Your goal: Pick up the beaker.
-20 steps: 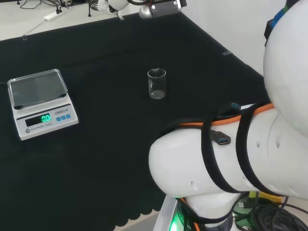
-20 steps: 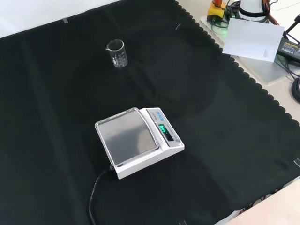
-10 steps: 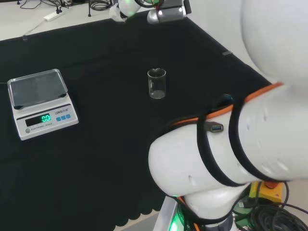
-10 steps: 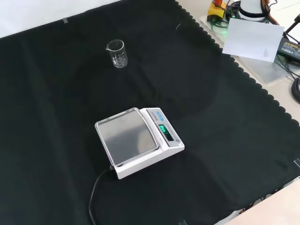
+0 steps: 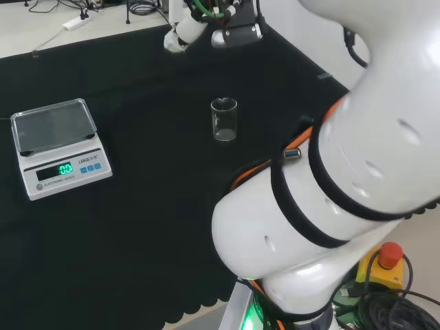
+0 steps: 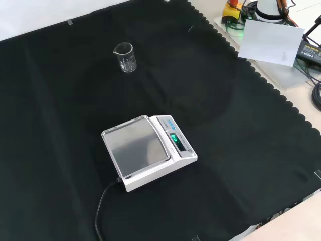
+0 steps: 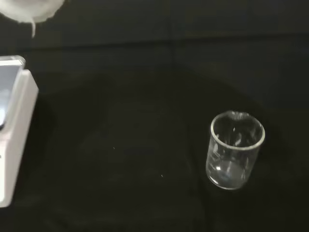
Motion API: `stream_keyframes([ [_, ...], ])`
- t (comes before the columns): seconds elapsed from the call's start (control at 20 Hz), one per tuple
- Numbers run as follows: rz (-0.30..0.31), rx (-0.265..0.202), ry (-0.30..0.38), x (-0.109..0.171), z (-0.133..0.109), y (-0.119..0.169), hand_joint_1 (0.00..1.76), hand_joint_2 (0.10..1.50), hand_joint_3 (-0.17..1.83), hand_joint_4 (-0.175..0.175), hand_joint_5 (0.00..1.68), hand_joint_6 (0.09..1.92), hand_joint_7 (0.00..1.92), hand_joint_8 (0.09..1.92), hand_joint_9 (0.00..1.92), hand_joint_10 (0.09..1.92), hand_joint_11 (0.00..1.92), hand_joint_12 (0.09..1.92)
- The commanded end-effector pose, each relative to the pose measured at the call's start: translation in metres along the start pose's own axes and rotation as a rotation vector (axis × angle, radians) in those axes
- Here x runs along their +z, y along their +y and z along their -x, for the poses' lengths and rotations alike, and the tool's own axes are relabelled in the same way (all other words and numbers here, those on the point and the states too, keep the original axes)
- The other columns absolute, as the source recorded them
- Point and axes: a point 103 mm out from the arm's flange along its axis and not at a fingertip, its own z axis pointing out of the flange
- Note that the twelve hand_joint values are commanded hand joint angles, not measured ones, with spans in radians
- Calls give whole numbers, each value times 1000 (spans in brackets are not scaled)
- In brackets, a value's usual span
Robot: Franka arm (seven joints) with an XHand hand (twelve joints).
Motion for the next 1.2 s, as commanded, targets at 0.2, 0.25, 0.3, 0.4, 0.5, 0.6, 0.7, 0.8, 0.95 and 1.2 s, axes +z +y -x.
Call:
stream_keyframes([
  [0.2,-74,39,16,55,30,60,665,586,389,-24,270,234,250,720,395,847,83,1480],
  [0.25,-82,42,17,61,32,63,665,587,386,-24,272,222,246,726,392,852,81,1482],
  [0.3,-89,44,17,65,34,64,666,588,384,-24,273,214,241,729,389,855,81,1483],
  [0.4,-98,48,13,72,38,66,667,587,382,-24,271,204,234,731,386,858,80,1483],
  [0.5,-105,53,9,78,43,69,668,587,380,-23,268,197,229,731,383,858,80,1483],
  [0.6,-118,58,11,86,47,72,668,587,379,-23,264,191,226,731,381,858,80,1483],
  [0.7,-131,60,18,95,49,74,667,587,379,-22,256,184,221,730,379,859,79,1483],
  [0.8,-151,60,14,105,49,75,666,587,378,-20,246,175,215,729,377,859,79,1483],
  [0.95,-176,51,4,119,44,78,664,585,376,-18,233,163,202,726,368,858,77,1482],
  [1.2,-225,37,-18,133,37,86,647,588,350,-14,220,93,124,732,260,891,7,1481],
])
